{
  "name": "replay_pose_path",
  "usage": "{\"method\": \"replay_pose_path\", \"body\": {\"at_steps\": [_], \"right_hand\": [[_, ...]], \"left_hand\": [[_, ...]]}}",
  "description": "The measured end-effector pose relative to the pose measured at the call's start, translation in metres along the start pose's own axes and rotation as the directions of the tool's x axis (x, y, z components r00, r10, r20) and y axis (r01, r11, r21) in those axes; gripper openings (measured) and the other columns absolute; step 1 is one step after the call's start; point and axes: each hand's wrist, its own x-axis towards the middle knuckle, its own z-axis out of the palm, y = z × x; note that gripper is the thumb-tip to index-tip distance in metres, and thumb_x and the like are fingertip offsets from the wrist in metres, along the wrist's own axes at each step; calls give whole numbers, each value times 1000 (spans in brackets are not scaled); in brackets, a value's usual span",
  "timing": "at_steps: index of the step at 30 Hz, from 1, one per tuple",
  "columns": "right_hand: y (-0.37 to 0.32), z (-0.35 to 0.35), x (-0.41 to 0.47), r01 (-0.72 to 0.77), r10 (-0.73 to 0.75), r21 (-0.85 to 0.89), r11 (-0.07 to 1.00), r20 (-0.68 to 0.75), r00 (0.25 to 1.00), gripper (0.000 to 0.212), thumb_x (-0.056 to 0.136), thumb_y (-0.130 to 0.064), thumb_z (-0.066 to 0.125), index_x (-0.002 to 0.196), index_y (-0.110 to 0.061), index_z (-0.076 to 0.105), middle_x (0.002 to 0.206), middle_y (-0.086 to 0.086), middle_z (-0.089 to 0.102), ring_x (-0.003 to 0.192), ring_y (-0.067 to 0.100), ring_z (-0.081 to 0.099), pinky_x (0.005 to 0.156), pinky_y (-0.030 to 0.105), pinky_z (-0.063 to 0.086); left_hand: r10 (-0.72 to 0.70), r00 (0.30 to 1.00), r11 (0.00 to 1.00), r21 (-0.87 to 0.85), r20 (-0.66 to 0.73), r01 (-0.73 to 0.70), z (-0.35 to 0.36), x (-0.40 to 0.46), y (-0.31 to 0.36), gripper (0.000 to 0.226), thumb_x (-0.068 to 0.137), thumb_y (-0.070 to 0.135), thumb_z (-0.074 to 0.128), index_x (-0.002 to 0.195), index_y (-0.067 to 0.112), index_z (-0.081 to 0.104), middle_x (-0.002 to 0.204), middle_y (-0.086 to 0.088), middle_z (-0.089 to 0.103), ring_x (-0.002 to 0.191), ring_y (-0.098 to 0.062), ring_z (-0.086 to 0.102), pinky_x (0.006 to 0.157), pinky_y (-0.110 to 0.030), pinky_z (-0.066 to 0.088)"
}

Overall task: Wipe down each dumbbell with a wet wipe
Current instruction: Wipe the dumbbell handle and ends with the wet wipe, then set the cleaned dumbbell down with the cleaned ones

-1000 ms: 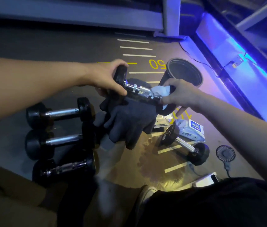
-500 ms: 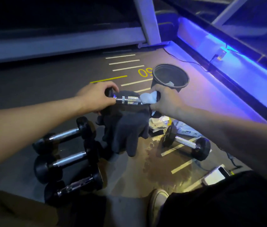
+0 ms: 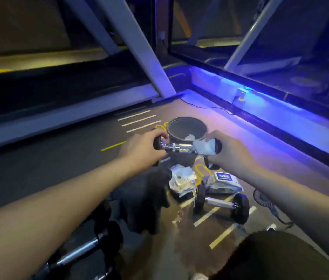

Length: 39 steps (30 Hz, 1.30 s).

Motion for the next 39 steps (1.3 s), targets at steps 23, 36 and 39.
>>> {"method": "replay_pose_path", "body": {"at_steps": [23,36,39], "right_hand": [[204,130,-140,-431,419,22,902,194,887,46,65,-19,70,107,-33,56,90,8,66,89,35,62,76,43,52],[268,144,-157,-496,495,-45,867,197,846,44,66,-14,76,105,-28,60,91,9,67,87,34,61,63,35,41],[279,148,-160,-503,505,-64,862,199,840,42,70,-16,74,109,-24,60,96,12,67,90,36,61,63,33,34]], "left_hand": [[-110,882,992,-1,458,124,258,-41,22,37,84,24,63,118,38,58,103,6,71,88,-25,65,64,-29,36],[-120,834,986,-34,538,164,339,-37,39,40,83,21,66,118,37,58,103,-2,72,101,-31,65,74,-33,45],[-154,827,980,-23,540,197,354,-38,42,37,82,24,66,114,40,56,101,-2,72,99,-33,66,76,-36,51]]}}
